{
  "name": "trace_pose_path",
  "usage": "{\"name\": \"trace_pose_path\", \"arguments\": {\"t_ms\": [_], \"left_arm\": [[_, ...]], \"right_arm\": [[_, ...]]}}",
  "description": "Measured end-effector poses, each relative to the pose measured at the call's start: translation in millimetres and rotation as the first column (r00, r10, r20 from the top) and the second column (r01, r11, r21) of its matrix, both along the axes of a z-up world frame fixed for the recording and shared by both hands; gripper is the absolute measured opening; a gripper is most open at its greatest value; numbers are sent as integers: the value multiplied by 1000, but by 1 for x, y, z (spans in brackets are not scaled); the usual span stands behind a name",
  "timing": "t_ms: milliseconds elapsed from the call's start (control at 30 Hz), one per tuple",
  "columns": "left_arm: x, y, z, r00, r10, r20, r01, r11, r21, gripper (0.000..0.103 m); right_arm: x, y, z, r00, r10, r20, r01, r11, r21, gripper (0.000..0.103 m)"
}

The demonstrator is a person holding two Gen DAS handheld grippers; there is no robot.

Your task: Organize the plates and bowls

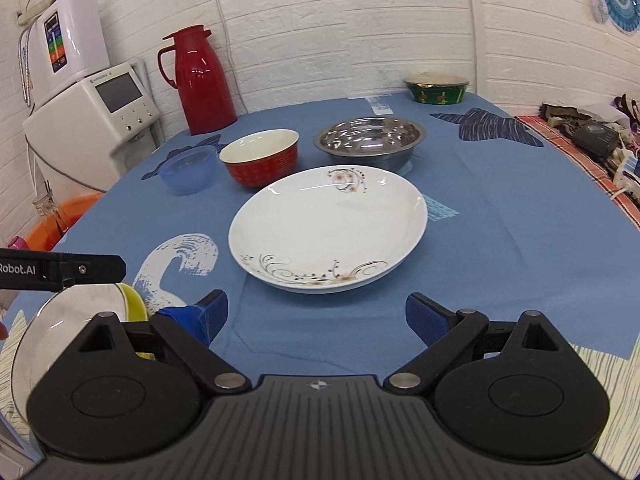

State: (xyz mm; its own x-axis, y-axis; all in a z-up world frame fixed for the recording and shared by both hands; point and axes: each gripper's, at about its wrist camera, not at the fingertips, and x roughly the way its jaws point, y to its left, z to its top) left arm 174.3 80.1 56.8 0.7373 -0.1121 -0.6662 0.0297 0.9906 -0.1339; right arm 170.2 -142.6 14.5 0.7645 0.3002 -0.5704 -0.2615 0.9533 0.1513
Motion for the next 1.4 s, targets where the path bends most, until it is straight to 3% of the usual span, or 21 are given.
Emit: {"name": "trace_pose_path", "arguments": {"t_ms": [267,400,567,900,967,1100,1267,1400], "left_arm": [[92,-21,1,994,-58,-95,53,997,-55,77],[149,-37,-23,974,-90,-208,80,995,-59,78],[183,-43,-48,956,-86,-281,67,995,-78,78],[177,-54,-51,970,-103,-222,105,994,-6,74],[173,-59,-52,972,-111,-208,117,993,18,70],[165,-66,-49,970,-147,-191,151,989,6,46],[161,-64,-45,968,-143,-207,140,990,-28,34],[150,-60,-29,975,-138,-172,137,990,-19,33]], "right_arm": [[54,-17,4,1000,-22,14,22,998,-55,83],[96,-16,-7,999,-23,-35,19,994,-104,83],[128,-13,-26,994,-23,-111,8,991,-134,83],[118,3,-30,997,8,-80,-17,993,-113,86],[115,8,-31,997,21,-69,-28,994,-107,86],[109,14,-32,998,46,-48,-51,994,-101,84],[106,15,-24,997,13,-76,-19,996,-82,83],[92,23,-13,999,18,-45,-22,995,-98,83]]}}
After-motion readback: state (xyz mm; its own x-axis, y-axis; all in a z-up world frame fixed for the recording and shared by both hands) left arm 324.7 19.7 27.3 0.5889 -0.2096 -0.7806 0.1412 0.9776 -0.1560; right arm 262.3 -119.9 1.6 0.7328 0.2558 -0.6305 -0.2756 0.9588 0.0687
